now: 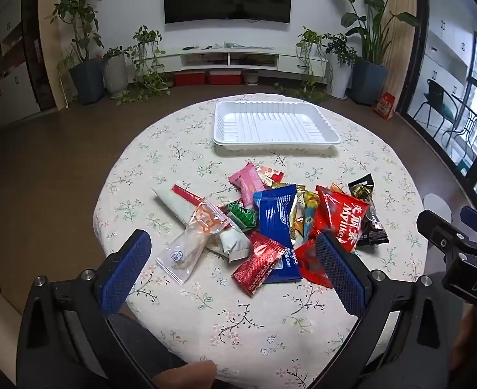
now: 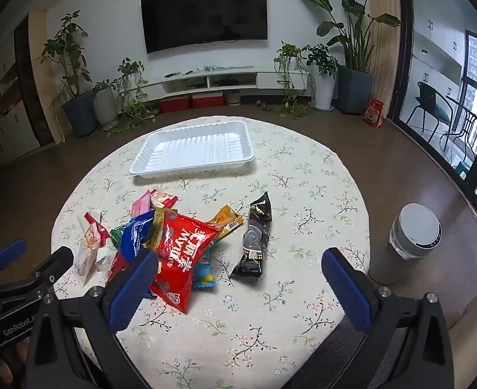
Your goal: Organize snacks
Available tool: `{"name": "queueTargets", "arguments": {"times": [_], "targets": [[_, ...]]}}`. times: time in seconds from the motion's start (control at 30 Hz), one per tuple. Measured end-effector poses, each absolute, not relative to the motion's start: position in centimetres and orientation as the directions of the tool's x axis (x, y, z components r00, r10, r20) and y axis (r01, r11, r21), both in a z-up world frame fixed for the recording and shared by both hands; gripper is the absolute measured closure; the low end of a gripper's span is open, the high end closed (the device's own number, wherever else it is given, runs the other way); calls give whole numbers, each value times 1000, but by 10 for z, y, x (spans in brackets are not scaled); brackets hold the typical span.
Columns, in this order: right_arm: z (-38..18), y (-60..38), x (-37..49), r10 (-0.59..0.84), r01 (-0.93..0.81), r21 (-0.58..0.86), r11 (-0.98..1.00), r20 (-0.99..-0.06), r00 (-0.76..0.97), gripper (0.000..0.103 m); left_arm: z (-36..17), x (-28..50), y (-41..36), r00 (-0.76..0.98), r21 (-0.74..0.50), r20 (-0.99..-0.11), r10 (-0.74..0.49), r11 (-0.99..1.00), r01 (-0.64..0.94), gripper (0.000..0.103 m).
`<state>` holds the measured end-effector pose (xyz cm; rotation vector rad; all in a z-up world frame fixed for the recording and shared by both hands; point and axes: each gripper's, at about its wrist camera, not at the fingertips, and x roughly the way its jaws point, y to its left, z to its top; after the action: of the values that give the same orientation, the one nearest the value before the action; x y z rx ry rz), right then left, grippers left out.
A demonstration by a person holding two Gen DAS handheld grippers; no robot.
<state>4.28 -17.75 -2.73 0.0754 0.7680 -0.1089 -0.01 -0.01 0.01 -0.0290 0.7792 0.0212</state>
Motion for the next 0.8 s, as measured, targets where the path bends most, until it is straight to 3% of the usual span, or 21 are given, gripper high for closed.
{"name": "queueTargets", "arguments": {"times": [0.23, 0.3, 0.8], "targets": [[-26, -178, 42, -67, 122, 30, 992, -692, 719, 0, 4, 0, 19, 718, -70, -695, -22, 997, -38, 0], [-25, -178, 41, -68, 121, 29, 992, -692, 719, 0, 6, 0, 4, 724, -18, -690, 20, 999, -45, 0], [-24, -178, 38, -66, 122, 32, 992, -692, 718, 0, 3, -4, 4, 734, -22, -679, 25, 998, -53, 0]]}}
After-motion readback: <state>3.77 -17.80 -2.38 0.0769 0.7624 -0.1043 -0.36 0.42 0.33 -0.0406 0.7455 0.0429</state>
